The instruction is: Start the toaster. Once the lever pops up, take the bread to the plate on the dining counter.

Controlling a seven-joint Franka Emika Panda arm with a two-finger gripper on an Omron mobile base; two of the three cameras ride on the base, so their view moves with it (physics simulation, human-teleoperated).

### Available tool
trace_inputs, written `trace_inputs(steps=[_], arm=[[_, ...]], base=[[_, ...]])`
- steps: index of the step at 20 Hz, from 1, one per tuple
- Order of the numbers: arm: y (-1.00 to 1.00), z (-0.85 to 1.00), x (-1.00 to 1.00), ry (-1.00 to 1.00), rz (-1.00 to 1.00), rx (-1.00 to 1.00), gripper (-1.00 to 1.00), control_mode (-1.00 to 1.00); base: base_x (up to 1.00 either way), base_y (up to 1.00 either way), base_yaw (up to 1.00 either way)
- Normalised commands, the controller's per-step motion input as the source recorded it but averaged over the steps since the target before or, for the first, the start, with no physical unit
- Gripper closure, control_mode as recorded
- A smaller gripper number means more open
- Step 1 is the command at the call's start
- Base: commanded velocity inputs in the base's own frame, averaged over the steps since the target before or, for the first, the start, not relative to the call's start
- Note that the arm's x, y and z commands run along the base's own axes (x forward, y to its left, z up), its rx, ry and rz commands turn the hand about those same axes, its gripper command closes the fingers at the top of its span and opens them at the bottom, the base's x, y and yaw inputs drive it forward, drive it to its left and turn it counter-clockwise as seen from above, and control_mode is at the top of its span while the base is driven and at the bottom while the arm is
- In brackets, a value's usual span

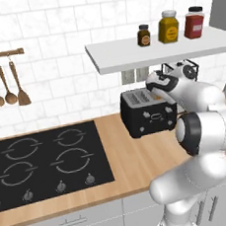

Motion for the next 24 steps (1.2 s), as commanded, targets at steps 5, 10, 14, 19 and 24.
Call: trace_inputs(steps=[5, 10, 14, 19, 24], arm=[[-0.04, 0.37, -0.37, -0.17, 0.0, 0.01, 1.0, -1.0], [0.0, 0.57, -0.3, -0.04, 0.0, 0.0, 1.0, -1.0], [-0.04, 0.63, -0.26, 0.0, 0.0, 0.0, 1.0, -1.0], [-0.01, 0.52, -0.35, 0.0, 0.0, 0.0, 1.0, -1.0], [-0.06, 0.14, -0.45, 0.0, 0.0, -0.02, 1.0, -1.0]], base=[[0.0, 0.0, 0.0], [0.0, 0.0, 0.0], [0.0, 0.0, 0.0], [0.0, 0.0, 0.0], [0.0, 0.0, 0.0]])
